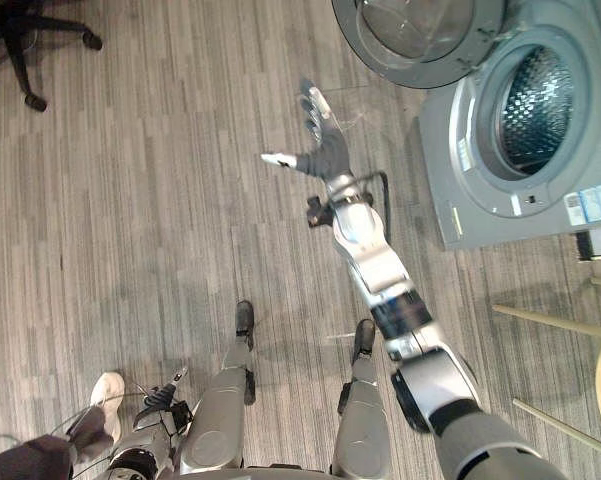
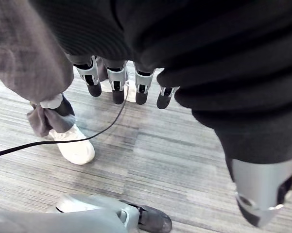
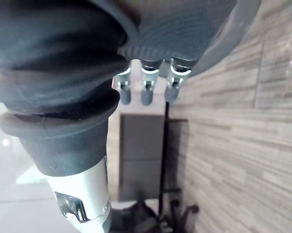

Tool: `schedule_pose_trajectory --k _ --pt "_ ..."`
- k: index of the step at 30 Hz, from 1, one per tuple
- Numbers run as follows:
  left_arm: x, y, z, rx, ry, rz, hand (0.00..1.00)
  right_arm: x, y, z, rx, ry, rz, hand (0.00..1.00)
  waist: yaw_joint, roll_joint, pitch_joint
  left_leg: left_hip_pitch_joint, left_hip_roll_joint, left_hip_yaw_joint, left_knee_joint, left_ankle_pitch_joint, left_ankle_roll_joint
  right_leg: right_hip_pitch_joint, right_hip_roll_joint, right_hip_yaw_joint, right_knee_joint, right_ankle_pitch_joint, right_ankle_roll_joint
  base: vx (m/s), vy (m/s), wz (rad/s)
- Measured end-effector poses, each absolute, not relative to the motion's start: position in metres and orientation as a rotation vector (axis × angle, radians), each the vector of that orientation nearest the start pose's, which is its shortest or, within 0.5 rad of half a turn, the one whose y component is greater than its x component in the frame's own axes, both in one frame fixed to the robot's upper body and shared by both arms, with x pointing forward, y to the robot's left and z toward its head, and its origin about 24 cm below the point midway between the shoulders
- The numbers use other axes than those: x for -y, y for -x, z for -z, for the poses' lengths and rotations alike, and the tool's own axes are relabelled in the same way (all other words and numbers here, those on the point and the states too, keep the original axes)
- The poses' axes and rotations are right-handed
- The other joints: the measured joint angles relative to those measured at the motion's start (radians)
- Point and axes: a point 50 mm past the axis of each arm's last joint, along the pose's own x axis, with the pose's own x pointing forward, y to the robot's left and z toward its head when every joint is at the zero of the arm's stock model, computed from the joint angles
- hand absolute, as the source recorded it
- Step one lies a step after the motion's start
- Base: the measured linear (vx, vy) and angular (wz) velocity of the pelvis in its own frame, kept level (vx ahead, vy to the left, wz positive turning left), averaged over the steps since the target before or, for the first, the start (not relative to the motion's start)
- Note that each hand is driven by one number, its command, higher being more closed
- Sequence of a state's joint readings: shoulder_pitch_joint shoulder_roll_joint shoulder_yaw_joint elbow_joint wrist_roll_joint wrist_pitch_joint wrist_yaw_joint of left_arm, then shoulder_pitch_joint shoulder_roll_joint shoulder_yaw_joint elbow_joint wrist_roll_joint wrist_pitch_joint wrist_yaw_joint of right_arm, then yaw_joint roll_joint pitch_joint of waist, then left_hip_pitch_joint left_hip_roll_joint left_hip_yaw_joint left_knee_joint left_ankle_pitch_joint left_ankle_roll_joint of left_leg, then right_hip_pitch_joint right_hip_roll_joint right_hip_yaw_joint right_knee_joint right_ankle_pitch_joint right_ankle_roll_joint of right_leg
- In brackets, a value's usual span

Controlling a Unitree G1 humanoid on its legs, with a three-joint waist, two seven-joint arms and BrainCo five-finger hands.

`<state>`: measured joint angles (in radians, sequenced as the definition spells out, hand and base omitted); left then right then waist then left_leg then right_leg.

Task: Pick up the laundry basket with both hands and put the clothes into the washing machine.

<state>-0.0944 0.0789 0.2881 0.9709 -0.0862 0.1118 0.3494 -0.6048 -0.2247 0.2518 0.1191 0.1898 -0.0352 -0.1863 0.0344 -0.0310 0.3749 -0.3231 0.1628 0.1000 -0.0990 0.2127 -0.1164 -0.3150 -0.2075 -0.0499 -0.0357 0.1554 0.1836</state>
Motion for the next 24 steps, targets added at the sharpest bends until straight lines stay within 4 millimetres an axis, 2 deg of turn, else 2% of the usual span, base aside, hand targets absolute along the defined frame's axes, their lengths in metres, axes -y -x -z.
schedule_pose_trajectory --k 2,3,4,5,6,7,9,10,11,12,14,15,16,17,18,19,21,24 --pt "-0.231 -0.160 0.132 -0.993 -0.054 -0.608 0.00 0.115 -0.309 -0.132 0.324 0.052 -0.157 0.00 -0.034 -0.027 -0.022 0.026 0.003 0.037 -0.004 -0.014 0.006 -0.001 0.003 0.034 0.001 -0.006 0.007 -0.03 0.007 -0.39" --pt "-0.231 -0.160 0.132 -0.998 -0.069 -0.599 0.00 0.119 -0.301 -0.118 0.281 0.047 -0.150 0.00 -0.043 -0.032 -0.032 0.032 0.003 0.043 -0.004 -0.020 0.001 -0.001 0.003 0.042 0.001 -0.006 0.007 0.00 0.009 -0.43" --pt "-0.231 -0.160 0.132 -0.999 -0.085 -0.581 0.00 0.127 -0.284 -0.094 0.202 0.040 -0.139 0.00 -0.065 -0.044 -0.050 0.044 0.004 0.055 -0.004 -0.023 0.001 -0.001 0.004 0.057 0.001 -0.006 0.008 0.01 0.006 -0.29" --pt "-0.231 -0.160 0.132 -0.999 -0.094 -0.570 0.00 0.131 -0.275 -0.083 0.163 0.037 -0.135 0.00 -0.079 -0.048 -0.061 0.049 0.005 0.065 -0.004 -0.027 -0.004 -0.002 0.005 0.065 0.001 -0.006 0.008 0.01 -0.001 -0.46" --pt "-0.229 -0.169 0.128 -0.977 -0.145 -0.525 0.00 0.141 -0.252 -0.059 0.075 0.035 -0.114 0.00 -0.102 -0.059 -0.086 0.066 0.011 0.089 -0.004 -0.035 -0.006 -0.003 0.013 0.091 0.000 -0.006 0.008 0.01 -0.006 -0.38" --pt "-0.228 -0.176 0.125 -0.953 -0.166 -0.505 0.00 0.145 -0.243 -0.051 0.043 0.039 -0.109 0.00 -0.113 -0.060 -0.095 0.070 0.013 0.098 -0.004 -0.037 -0.006 -0.003 0.016 0.096 0.000 -0.006 0.007 0.01 -0.019 -0.46" --pt "-0.223 -0.208 0.106 -0.831 -0.274 -0.401 0.00 0.164 -0.212 -0.030 -0.049 0.039 -0.066 0.00 -0.141 -0.061 -0.123 0.089 0.024 0.130 -0.004 -0.045 -0.010 -0.006 0.027 0.129 0.000 -0.006 0.006 0.00 -0.024 -0.39" --pt "-0.222 -0.219 0.098 -0.787 -0.293 -0.372 0.00 0.168 -0.205 -0.025 -0.071 0.033 -0.051 0.00 -0.148 -0.063 -0.129 0.094 0.027 0.141 -0.004 -0.047 -0.013 -0.010 0.031 0.141 0.000 -0.007 0.006 -0.02 -0.028 -0.46" --pt "-0.218 -0.240 0.084 -0.710 -0.324 -0.329 0.00 0.174 -0.196 -0.018 -0.104 0.019 -0.024 0.00 -0.172 -0.067 -0.148 0.091 0.031 0.159 -0.004 -0.048 -0.014 -0.030 0.038 0.163 0.000 -0.006 0.006 -0.02 -0.031 -0.41" --pt "-0.217 -0.251 0.076 -0.674 -0.350 -0.304 0.00 0.177 -0.193 -0.017 -0.111 0.013 -0.013 0.00 -0.185 -0.069 -0.150 0.091 0.033 0.172 -0.005 -0.048 -0.014 -0.036 0.041 0.176 0.000 -0.005 0.006 -0.02 -0.036 -0.52" --pt "-0.211 -0.304 0.030 -0.493 -0.426 -0.222 0.00 0.181 -0.189 -0.018 -0.095 -0.043 0.003 0.00 -0.233 -0.075 -0.153 0.085 0.033 0.231 -0.005 -0.048 -0.014 -0.084 0.053 0.250 -0.001 0.008 0.014 -0.03 -0.039 -0.65" --pt "-0.210 -0.314 0.019 -0.453 -0.435 -0.215 0.00 0.180 -0.188 -0.019 -0.090 -0.056 0.002 0.00 -0.245 -0.075 -0.153 0.083 0.033 0.245 -0.005 -0.048 -0.014 -0.096 0.056 0.265 0.000 0.010 0.015 -0.03 -0.040 -0.73" --pt "-0.207 -0.334 -0.004 -0.377 -0.420 -0.216 0.00 0.178 -0.187 -0.019 -0.082 -0.094 -0.006 0.00 -0.266 -0.079 -0.151 0.083 0.035 0.277 -0.005 -0.050 -0.016 -0.117 0.065 0.303 -0.001 0.013 0.019 -0.01 -0.029 -0.56" --pt "-0.208 -0.343 -0.014 -0.352 -0.404 -0.226 0.00 0.176 -0.186 -0.019 -0.081 -0.110 -0.010 0.00 -0.277 -0.081 -0.152 0.083 0.038 0.298 -0.005 -0.051 -0.018 -0.129 0.071 0.320 0.000 0.016 0.022 0.00 -0.048 -0.80" --pt "-0.215 -0.357 -0.034 -0.309 -0.368 -0.264 0.00 0.171 -0.184 -0.021 -0.072 -0.149 -0.023 0.00 -0.294 -0.091 -0.148 0.089 0.050 0.343 -0.005 -0.055 -0.023 -0.147 0.087 0.360 0.000 0.022 0.022 0.01 -0.048 -0.70" --pt "-0.218 -0.362 -0.042 -0.291 -0.325 -0.284 0.00 0.168 -0.183 -0.022 -0.065 -0.167 -0.027 0.00 -0.298 -0.097 -0.144 0.095 0.057 0.366 -0.005 -0.057 -0.026 -0.156 0.096 0.379 0.000 0.023 0.021 0.02 -0.070 -1.01" --pt "-0.223 -0.380 -0.075 -0.225 -0.177 -0.339 0.00 0.163 -0.171 -0.025 -0.050 -0.239 -0.026 0.00 -0.299 -0.113 -0.141 0.089 0.101 0.448 -0.005 -0.067 -0.039 -0.197 0.145 0.432 0.001 0.022 0.022 0.01 -0.078 -0.93" --pt "-0.223 -0.393 -0.105 -0.156 -0.031 -0.383 0.00 0.158 -0.161 -0.030 -0.037 -0.310 0.006 0.00 -0.294 -0.114 -0.139 0.074 0.163 0.522 -0.004 -0.065 -0.040 -0.231 0.203 0.427 -0.012 0.027 0.023 0.04 -0.101 -0.46"
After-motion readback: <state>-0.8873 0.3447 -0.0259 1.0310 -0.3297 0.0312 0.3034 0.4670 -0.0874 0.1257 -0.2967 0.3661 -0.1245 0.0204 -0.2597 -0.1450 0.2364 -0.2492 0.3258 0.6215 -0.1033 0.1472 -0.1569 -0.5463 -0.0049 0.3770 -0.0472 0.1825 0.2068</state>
